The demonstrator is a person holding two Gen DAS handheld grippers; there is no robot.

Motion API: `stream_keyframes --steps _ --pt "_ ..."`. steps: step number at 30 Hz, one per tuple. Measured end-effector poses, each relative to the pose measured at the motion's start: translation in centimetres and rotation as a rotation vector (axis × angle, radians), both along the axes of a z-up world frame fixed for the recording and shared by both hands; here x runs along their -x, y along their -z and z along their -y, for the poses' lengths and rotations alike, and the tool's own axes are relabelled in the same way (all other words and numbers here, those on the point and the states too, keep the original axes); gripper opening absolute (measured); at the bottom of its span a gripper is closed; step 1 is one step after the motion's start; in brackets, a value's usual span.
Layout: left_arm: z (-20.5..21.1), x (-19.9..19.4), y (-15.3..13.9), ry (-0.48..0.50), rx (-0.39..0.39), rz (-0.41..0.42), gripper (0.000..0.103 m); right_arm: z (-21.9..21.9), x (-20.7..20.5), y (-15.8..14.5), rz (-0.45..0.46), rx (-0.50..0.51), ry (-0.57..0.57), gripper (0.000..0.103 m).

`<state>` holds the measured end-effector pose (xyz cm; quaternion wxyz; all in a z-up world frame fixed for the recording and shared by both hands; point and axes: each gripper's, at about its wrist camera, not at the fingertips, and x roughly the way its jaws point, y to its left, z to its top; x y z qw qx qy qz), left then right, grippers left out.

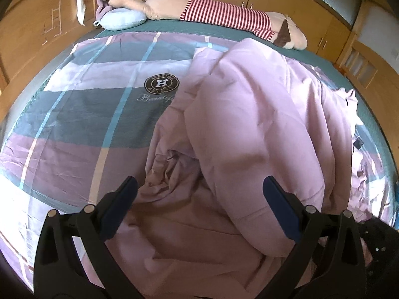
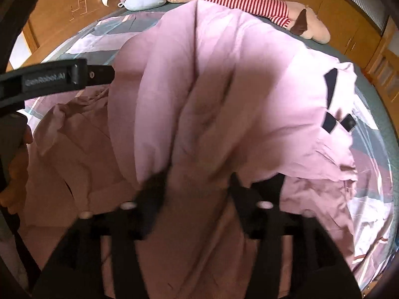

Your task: Fold large clothes

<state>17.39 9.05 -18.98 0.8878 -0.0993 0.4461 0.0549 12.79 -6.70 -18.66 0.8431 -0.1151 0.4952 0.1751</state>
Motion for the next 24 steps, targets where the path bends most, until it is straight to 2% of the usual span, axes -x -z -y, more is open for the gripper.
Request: stream_keyframes --steps 2,4,5,7,10,12,14,15,16,18,24 --pt "0.3 0.1 -0.2 0.011 -0.008 0.006 0.101 1.3 0.1 -1.6 0.053 -0.087 0.053 0.059" --pt "0.5 0.4 -0.7 0.008 -0.030 0.021 0.101 2.8 0.1 -4.4 0.211 -0.161 0.149 0.059" --pt "0.5 0.5 -0.8 0.008 -0.036 0.028 0.101 3.1 -0.2 -5.3 0.255 -0.172 0.186 0.059" --pt "0.6 0.6 -1.0 0.015 -0.045 0.035 0.101 3.0 -1.9 -6.0 0.282 -0.164 0.228 0.059" --pt "0.5 0.7 -1.2 0.021 -0.048 0.035 0.101 1.7 -5.1 -4.7 0.241 -0.117 0.230 0.058" --pt "0.3 0.7 -1.3 0.016 -0.044 0.034 0.101 1.1 -6.4 -2.4 0.162 -0.072 0.217 0.058" --pt "0.0 0.7 -1.4 0.009 -0.034 0.035 0.101 0.5 -7.3 2.2 0.041 0.001 0.200 0.058" --pt "-0.2 0.7 -1.4 0.006 -0.028 0.033 0.101 0.3 -7.2 3.2 0.040 0.023 0.200 0.060" --pt "-0.4 0.7 -1.4 0.004 -0.020 0.029 0.101 0.1 -6.9 4.1 0.081 0.042 0.193 0.061" --pt "-0.5 0.6 -1.2 0.001 -0.009 0.022 0.101 -0.2 -6.6 4.3 0.103 0.057 0.194 0.063" --pt "0.0 0.4 -0.8 0.015 -0.004 0.002 0.101 -0.6 -7.6 3.3 0.044 0.064 0.167 0.069"
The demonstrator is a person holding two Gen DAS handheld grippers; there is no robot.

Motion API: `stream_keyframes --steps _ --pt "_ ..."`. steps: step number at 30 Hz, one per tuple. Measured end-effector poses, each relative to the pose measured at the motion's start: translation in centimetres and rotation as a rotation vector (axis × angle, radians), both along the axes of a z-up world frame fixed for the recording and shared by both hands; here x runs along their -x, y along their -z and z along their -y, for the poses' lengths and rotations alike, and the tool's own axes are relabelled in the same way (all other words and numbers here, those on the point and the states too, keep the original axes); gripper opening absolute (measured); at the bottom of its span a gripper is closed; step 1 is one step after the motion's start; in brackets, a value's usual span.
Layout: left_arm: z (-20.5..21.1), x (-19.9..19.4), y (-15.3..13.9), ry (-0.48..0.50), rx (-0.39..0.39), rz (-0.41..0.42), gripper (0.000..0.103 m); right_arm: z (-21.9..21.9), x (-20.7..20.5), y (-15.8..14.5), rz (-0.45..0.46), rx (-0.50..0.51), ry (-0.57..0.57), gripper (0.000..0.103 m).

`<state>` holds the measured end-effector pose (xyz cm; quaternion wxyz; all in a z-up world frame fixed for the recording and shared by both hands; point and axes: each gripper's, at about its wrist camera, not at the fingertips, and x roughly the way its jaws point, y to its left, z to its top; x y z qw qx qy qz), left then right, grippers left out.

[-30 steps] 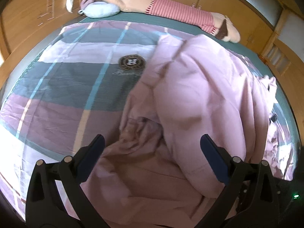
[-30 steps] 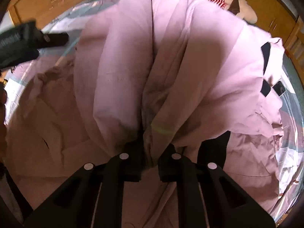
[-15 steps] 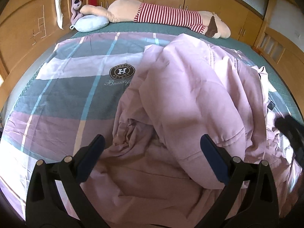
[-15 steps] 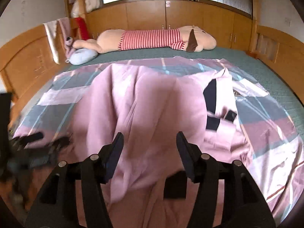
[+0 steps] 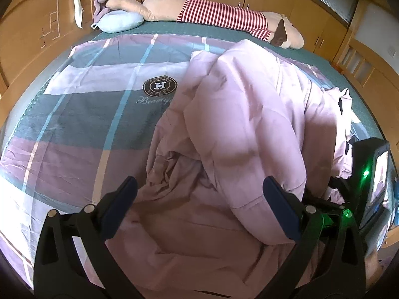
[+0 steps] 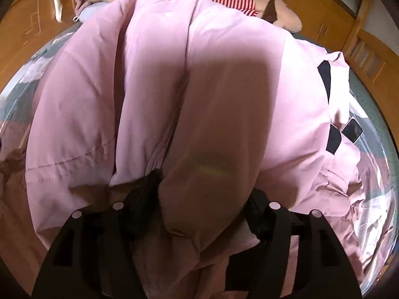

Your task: Fold large clothes

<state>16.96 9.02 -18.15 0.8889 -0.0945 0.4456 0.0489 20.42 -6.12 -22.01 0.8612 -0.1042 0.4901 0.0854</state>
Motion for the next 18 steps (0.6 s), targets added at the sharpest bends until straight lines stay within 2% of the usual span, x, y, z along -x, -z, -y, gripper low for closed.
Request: stream_keyframes --steps 3,5,6,7,9,10,12,18 --pt "0.5 0.0 0.1 0.008 -0.026 -0.003 0.101 0.4 0.1 -1.6 0.029 -0.066 0.023 0.069" --pt "0.8 0.0 0.3 0.008 -0.034 -0.010 0.101 1.9 1.3 -3.6 0.169 -0.129 0.067 0.069" --pt "0.9 -0.1 0.5 0.009 -0.035 -0.015 0.101 2.5 1.4 -4.0 0.197 -0.150 0.086 0.070" --pt "1.0 -0.1 0.7 0.011 -0.036 -0.021 0.101 2.9 1.1 -3.7 0.182 -0.155 0.100 0.071" --pt "1.4 -0.4 1.2 0.019 -0.043 -0.036 0.101 3.2 -0.2 -1.6 0.088 -0.126 0.110 0.077" --pt "1.6 -0.5 1.5 0.024 -0.050 -0.044 0.101 3.0 -0.6 -0.3 0.063 -0.110 0.076 0.079" --pt "2.2 -0.7 1.9 0.037 -0.071 -0.057 0.101 2.5 -0.4 0.5 0.096 -0.089 0.034 0.085" --pt "4.0 -1.5 3.3 0.076 -0.134 -0.087 0.101 2.4 -0.5 1.1 0.107 -0.108 0.012 0.089"
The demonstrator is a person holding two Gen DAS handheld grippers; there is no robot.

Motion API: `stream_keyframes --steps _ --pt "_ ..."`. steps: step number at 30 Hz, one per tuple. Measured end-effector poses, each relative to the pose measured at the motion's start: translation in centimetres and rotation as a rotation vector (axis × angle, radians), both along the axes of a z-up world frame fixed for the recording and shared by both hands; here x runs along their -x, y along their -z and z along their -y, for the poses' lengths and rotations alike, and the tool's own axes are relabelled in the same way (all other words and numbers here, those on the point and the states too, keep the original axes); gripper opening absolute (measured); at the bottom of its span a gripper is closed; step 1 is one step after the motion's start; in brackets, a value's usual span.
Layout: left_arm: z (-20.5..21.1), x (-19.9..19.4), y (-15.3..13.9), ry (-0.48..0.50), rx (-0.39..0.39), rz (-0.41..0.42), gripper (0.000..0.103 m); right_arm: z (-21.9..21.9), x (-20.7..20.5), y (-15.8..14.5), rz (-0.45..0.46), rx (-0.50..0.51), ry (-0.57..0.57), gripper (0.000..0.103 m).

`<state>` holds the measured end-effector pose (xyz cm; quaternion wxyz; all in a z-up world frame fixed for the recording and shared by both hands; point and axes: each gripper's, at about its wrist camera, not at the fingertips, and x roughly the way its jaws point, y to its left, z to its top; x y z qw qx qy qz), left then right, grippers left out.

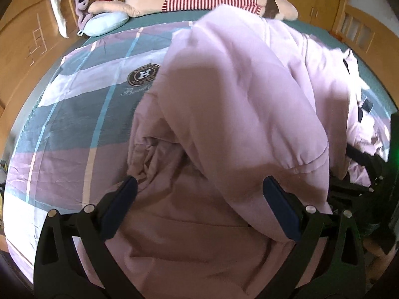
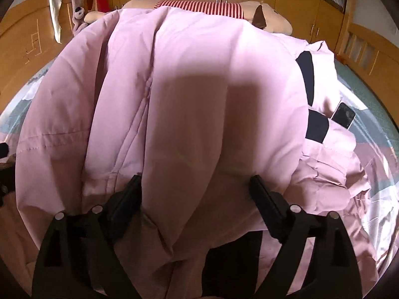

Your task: Fold large clothes

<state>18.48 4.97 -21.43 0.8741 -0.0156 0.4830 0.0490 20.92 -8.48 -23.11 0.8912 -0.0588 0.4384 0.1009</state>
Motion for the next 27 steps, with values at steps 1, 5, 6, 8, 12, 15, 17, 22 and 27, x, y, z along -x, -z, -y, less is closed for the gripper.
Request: stream_keyframes --steps 1,5,6,8,12,15,17,22,27 --pt "0.3 -0.2 0.1 0.005 -0.009 0.001 0.101 0.4 0.3 -0.5 -0.011 0.003 -0.016 0.089" --pt "0.6 0.0 -0.2 -0.003 -0.005 0.047 0.101 3.1 3.3 -4.8 0.122 -0.031 -0.045 0.089" --pt "0.7 0.1 -0.3 0.002 0.000 0.059 0.101 4.0 3.9 -5.4 0.150 -0.028 -0.036 0.089" --pt "1.1 0.1 -0.3 0.017 0.003 0.069 0.101 4.7 3.0 -3.9 0.033 0.033 -0.037 0.093" --pt "2.1 -0.5 1.6 0.030 0.010 0.007 0.101 7.0 2.3 -2.8 -0.099 -0.071 -0.071 0.093" --pt "2.1 -0.6 1.7 0.002 0.025 0.022 0.101 8.4 3.9 -5.7 0.032 -0.065 -0.107 0.093" --pt "2.0 0.3 0.0 -0.015 0.033 0.111 0.101 9.9 5.5 -7.3 0.139 -0.047 -0.112 0.093" --pt "2.8 3.2 -3.5 0.002 0.029 0.289 0.101 15.9 7.8 -8.8 0.323 -0.171 0.137 0.095" --pt "3.4 5.4 -6.2 -0.056 0.075 0.365 0.101 15.7 8.4 -11.5 0.253 -0.306 0.176 0.102"
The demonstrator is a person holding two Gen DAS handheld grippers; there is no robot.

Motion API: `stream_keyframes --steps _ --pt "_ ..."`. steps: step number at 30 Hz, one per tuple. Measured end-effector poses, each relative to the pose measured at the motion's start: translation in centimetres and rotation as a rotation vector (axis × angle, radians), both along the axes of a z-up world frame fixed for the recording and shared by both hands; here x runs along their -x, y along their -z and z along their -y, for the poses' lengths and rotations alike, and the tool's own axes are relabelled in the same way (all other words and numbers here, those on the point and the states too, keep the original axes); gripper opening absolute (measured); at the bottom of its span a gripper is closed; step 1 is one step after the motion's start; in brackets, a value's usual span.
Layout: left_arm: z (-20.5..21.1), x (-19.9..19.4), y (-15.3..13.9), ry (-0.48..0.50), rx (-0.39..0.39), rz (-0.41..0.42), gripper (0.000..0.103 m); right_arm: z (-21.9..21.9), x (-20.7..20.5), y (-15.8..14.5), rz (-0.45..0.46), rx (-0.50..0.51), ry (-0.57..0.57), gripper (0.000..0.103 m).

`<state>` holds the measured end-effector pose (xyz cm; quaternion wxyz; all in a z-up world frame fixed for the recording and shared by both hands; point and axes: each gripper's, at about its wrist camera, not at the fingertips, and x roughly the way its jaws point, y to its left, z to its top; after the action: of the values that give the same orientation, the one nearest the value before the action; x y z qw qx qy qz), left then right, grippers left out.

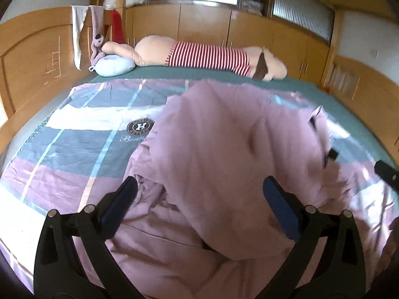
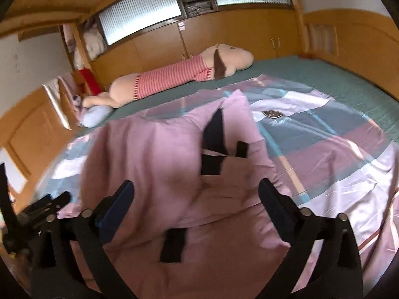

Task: Fold large clothes
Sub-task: 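Grasp the folded jacket bundle with both tools and lift it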

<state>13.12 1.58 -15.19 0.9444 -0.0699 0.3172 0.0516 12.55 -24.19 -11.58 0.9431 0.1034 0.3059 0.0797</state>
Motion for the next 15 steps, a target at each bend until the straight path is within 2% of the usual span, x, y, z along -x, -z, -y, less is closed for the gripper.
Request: stream_keyframes --steps 2,5,8,10,13,15 --pt "0.6 0.8 -1.5 0.005 0.006 0.004 0.101 -0.4 1.0 -1.3 0.009 0.028 0.020 0.102" --pt "2.1 2.1 -3.5 0.015 -0.008 -0.035 0.101 -1.1 1.1 -2.7 -0.043 0.018 -0.012 0.102" --pt "3.1 4.0 -4.8 0.037 -0.039 0.017 0.101 -1.5 2.3 -3.3 -0.011 0.042 -0.020 0.102" --pt "3.8 4.5 -4.8 0.024 -0.118 0.015 0.101 -2.0 1.9 -2.6 -0.046 0.079 -0.039 0.102" --pt "4.2 5.0 -4.5 0.033 -0.184 0.002 0.101 -1.8 2.1 -0.7 -0.151 0.099 -0.111 0.102" --pt "3.9 6.1 -3.9 0.058 -0.234 -0.011 0.101 -0.3 3.3 1.4 -0.217 0.135 -0.104 0.102"
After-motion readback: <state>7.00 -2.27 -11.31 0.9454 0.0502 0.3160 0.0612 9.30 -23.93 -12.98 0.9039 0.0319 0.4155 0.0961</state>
